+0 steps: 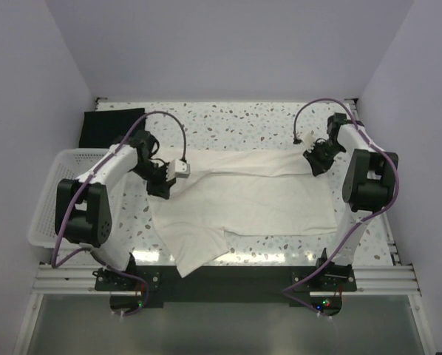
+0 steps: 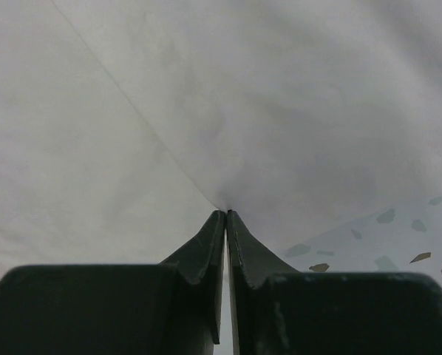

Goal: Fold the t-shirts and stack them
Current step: Fold the tshirt

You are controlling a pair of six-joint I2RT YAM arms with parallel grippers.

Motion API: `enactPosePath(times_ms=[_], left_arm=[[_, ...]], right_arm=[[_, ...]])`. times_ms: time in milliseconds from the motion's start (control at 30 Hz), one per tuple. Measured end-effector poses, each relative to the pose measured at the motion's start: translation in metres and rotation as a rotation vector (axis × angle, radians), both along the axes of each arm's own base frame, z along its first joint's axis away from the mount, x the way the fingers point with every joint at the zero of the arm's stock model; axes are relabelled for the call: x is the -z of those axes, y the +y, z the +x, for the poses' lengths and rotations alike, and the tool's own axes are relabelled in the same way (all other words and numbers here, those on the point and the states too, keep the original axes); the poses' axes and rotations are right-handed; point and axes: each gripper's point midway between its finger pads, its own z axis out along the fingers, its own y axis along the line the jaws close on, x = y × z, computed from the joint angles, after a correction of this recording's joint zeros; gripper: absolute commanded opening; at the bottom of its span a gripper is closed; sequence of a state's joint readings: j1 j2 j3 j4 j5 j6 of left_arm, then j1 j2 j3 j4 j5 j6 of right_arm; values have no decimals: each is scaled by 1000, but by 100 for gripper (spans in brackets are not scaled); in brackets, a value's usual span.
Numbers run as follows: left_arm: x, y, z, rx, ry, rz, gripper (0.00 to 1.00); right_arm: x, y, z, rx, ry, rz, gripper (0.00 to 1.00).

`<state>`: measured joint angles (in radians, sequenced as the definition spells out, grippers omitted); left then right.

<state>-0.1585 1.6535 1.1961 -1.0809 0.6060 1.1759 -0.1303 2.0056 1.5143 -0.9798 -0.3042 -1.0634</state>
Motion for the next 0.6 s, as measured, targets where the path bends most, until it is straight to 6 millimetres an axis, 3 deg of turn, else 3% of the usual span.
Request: enactPosePath(times_ms=[133, 333, 433, 600], left_arm=[[14, 7, -26, 49, 15, 38, 32], [15, 6, -20, 52, -20, 44, 43], [11, -1, 0, -31, -31, 21, 52], [7, -21, 71, -230, -84, -23, 47]], right_arm=[[1, -1, -1, -10, 1, -5, 2], [2, -2, -2, -20, 4, -8, 0], [2, -2, -3, -20, 6, -8, 0], [2, -2, -3, -19, 6, -8, 0]])
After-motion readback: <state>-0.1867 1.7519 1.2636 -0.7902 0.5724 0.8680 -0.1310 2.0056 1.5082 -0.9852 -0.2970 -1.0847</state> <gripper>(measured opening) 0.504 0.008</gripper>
